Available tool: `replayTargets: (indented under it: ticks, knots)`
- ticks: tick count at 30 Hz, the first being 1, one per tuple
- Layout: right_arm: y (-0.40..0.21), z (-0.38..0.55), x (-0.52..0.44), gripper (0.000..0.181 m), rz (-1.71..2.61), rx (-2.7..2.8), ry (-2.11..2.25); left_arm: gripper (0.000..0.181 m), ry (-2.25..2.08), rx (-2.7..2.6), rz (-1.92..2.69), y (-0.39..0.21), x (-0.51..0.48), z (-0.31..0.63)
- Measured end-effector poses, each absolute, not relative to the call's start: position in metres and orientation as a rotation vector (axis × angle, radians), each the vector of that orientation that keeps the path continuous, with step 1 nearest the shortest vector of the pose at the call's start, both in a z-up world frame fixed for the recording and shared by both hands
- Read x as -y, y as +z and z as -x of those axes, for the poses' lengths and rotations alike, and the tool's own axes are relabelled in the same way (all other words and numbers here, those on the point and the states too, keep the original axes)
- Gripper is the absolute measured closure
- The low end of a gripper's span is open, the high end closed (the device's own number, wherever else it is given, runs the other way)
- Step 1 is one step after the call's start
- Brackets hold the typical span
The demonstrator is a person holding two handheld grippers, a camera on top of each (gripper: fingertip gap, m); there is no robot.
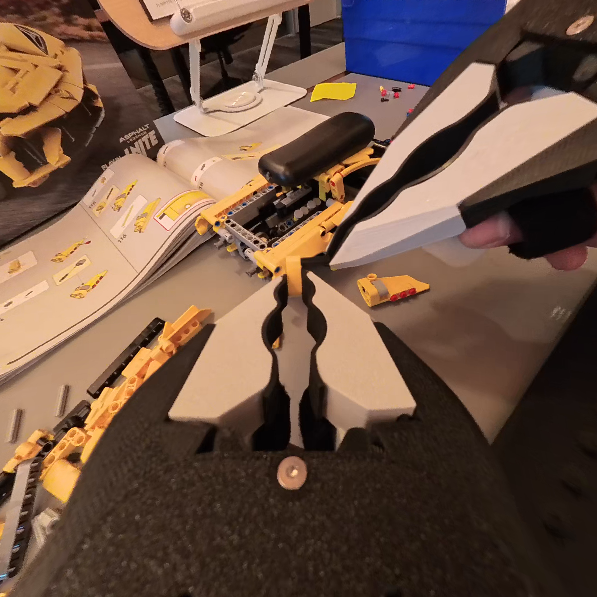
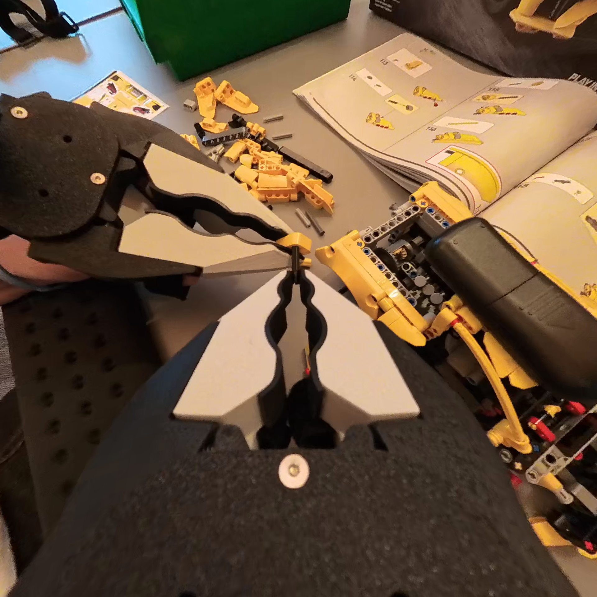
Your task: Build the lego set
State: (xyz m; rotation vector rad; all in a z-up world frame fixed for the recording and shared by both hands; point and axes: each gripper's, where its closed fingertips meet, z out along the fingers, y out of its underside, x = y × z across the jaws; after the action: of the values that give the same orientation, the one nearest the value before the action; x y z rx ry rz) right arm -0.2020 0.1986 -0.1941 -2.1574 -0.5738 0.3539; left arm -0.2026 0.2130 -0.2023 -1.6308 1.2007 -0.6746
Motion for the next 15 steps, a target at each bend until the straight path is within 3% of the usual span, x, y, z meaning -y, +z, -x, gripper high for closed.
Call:
replayTargets:
  ticks: [6, 10, 15]
  knots:
    - [-0.194, 0.200, -0.201, 0.179, 2.174, 0.561, 0.323, 0.174, -0.585, -1.223, 1.608, -0.204, -0.215, 0.203]
    - [-0.200, 0.198, -0.202, 0.179, 2.196, 0.665, 0.077, 0.174, -0.409, -1.281, 1.577, -0.211, -0.218, 0.204]
    - [-0.195, 0.200, -0.204, 0.179, 2.167, 0.641, 0.112, 0.174, -0.536, -1.247, 1.661, -0.214, -0.215, 0.202]
